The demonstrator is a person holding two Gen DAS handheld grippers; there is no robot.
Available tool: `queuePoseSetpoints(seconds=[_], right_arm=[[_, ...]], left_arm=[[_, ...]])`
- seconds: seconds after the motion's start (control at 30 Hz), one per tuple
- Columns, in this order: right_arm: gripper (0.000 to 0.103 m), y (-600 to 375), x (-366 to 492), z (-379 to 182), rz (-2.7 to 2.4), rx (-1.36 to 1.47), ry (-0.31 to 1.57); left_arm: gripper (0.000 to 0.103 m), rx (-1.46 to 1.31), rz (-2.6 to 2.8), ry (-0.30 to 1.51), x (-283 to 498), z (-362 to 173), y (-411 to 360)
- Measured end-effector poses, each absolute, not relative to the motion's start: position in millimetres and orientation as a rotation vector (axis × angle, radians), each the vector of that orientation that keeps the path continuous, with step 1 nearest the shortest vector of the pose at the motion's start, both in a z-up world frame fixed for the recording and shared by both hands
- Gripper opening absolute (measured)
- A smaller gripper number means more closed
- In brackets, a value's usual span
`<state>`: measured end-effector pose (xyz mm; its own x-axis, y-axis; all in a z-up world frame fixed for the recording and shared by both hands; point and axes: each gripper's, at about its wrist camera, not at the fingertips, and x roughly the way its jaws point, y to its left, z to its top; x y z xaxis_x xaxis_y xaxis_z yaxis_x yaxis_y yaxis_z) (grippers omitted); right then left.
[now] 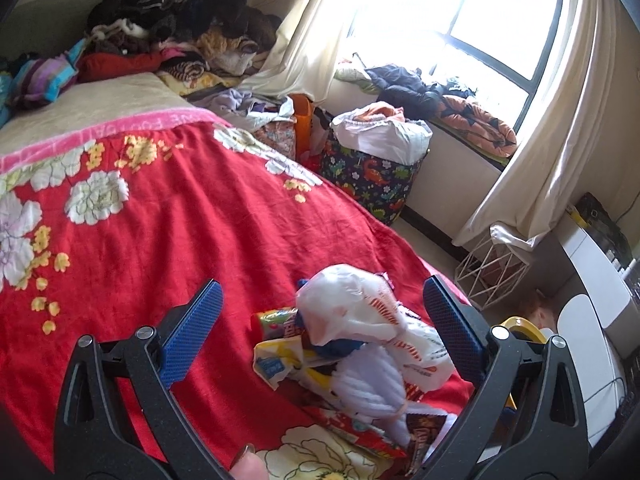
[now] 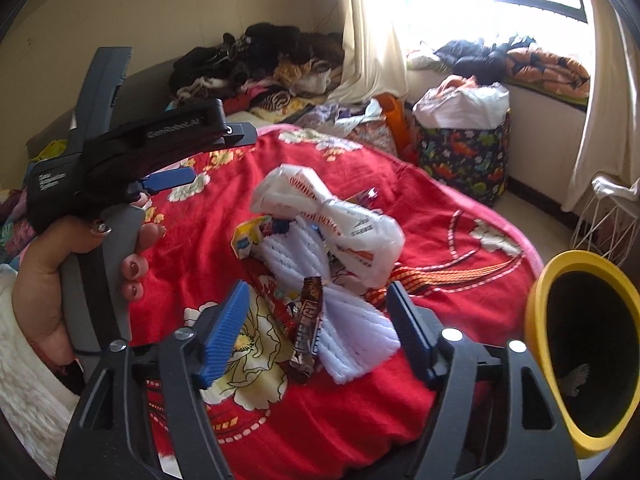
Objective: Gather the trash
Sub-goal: 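Grasp the brown candy wrapper with right gripper while left gripper grasps white plastic bag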
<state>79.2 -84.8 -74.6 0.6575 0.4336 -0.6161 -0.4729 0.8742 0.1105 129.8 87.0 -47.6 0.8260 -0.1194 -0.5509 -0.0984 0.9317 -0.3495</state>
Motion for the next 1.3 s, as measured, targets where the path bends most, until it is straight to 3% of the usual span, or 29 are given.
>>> queuePoseSetpoints(seconds=[0.37,0.43,0.5,0.6,0.87,0.93,1.0,1.3], right_arm=[[0.036,-73.6,98.4,-98.8,0.542,-0.041,0.776],[0.017,-73.8,100.1,-100.6,0.545,-0.039,0.783],[0.007,-73.6,99.1,-102.1,0.551,-0.041,0.781],[0.007,-76.3,95.2,-101.4,0.563,-0.031,0.767],[0.006,-87.1,89.7,-99.1,0.557,0.001,0.754],[0.006,-90.0,87.6,-97.5,0.553,0.01,0.75],[0.006,-93.2,85.2,-94.6,0.549,0.016,0.741],[0.006,-104.2,78.8,-81.2,0.536,0.044,0.702]], left_arm=[[0.092,-0.458,-0.079,0.689,153.9,-72.2,90.3],[0.092,-0.47,-0.088,0.701,160.6,-75.5,88.6],[0.092,-0.485,-0.094,0.717,166.5,-79.3,88.1],[0.092,-0.501,-0.099,0.74,173.3,-86.0,87.3],[0.053,-0.508,-0.119,0.738,171.9,-86.9,82.8],[0.049,-0.492,-0.119,0.732,169.9,-84.2,79.6],[0.03,-0.476,-0.116,0.72,167.7,-80.4,76.6],[0.022,-0.449,-0.154,0.623,150.6,-54.1,66.5]])
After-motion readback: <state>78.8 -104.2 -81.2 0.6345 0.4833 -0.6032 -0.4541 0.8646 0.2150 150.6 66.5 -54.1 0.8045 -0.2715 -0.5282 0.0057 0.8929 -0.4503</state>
